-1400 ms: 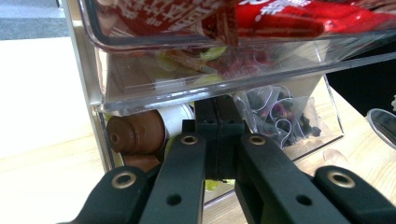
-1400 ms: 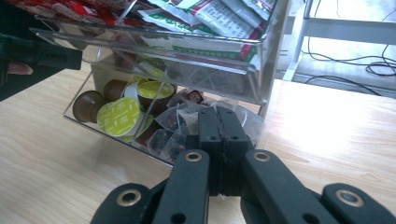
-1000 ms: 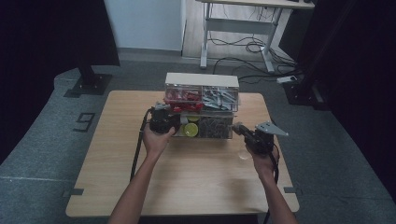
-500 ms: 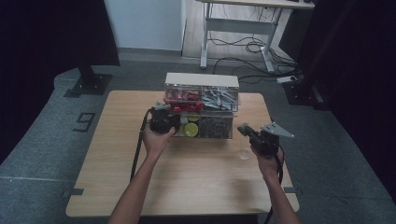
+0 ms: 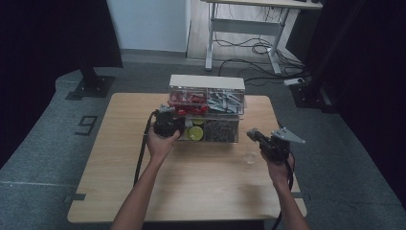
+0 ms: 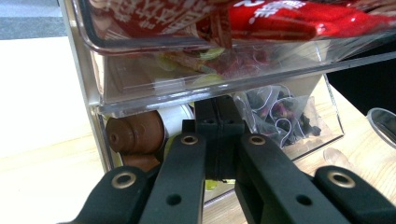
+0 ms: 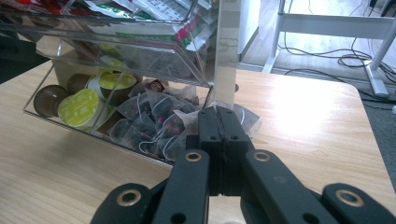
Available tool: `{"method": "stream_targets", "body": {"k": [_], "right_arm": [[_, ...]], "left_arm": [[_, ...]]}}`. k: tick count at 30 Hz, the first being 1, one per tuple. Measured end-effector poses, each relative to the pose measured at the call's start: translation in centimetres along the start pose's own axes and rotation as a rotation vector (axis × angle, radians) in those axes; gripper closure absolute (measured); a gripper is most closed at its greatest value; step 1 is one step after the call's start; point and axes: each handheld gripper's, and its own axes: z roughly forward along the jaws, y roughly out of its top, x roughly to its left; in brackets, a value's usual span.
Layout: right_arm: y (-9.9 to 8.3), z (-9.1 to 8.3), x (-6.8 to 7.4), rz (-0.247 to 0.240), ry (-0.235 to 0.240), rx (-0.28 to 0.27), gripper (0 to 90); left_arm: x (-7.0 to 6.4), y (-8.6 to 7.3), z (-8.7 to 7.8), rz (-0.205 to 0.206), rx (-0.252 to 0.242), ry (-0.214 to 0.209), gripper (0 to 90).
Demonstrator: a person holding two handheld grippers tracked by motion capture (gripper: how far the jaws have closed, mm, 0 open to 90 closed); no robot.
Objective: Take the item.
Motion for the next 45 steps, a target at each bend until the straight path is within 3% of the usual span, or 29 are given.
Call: {"method": "stream_targets", "body": {"k": [23,39,45], "right_arm": [[-1.2,-0.4,-1.1,0.006,-0.022,0.017,89.0],[-2.6,0.1,-1.7,0.0,-0.036,0.06,88.6],[-2.8,0.2,-1.6,-0.015,-0.033,0.074,76.3]], "left_arm": [[-0.2,0.0,0.2,0.005,0.004,0.001,90.0],[-0.3,0.0,0.4,0.004,0.006,0.001,90.0],[-0.3,0.0,0.4,0.005,0.006,0.001,90.0]]}}
